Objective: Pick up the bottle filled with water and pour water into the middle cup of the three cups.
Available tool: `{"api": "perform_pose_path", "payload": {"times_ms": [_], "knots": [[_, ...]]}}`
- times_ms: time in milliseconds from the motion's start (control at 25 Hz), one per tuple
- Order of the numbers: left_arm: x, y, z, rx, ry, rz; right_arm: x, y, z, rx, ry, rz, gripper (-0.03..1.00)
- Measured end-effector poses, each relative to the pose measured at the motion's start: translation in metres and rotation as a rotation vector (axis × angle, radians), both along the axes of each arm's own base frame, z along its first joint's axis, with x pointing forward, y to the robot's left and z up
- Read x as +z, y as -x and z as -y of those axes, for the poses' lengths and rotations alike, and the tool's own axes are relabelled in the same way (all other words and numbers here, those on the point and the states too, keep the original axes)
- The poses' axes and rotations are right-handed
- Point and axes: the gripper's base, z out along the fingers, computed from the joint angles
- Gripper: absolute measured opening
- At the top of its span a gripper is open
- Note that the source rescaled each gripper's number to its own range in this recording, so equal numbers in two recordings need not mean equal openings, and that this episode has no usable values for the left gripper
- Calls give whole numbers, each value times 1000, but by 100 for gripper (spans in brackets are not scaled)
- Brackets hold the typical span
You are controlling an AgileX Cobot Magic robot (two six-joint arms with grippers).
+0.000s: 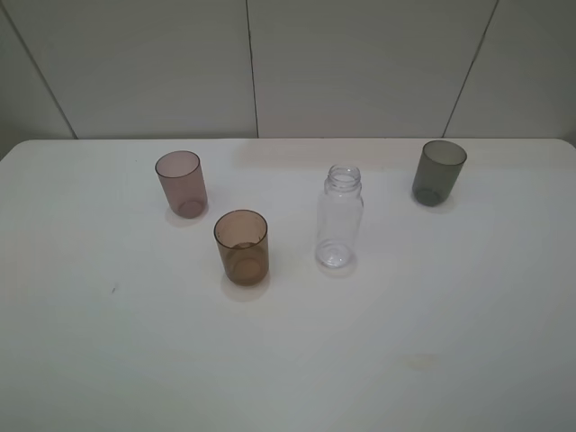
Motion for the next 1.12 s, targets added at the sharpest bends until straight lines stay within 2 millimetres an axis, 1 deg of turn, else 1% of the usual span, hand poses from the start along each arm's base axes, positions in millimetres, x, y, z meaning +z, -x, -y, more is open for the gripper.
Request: {"api": "perform_pose_path", "payload": {"times_ms": [120, 360, 720, 1120], "knots": [[0, 0, 0, 0, 0, 0, -1, 4, 1, -5, 3, 26, 100], [0, 0, 0, 0, 0, 0, -1, 5, 2, -23, 19, 32, 100], [0, 0, 0, 0, 0, 0, -1, 6, 1, -145, 26, 31, 100], [0, 0, 0, 0, 0, 0, -1, 6, 1, -149, 26, 31, 100]]}}
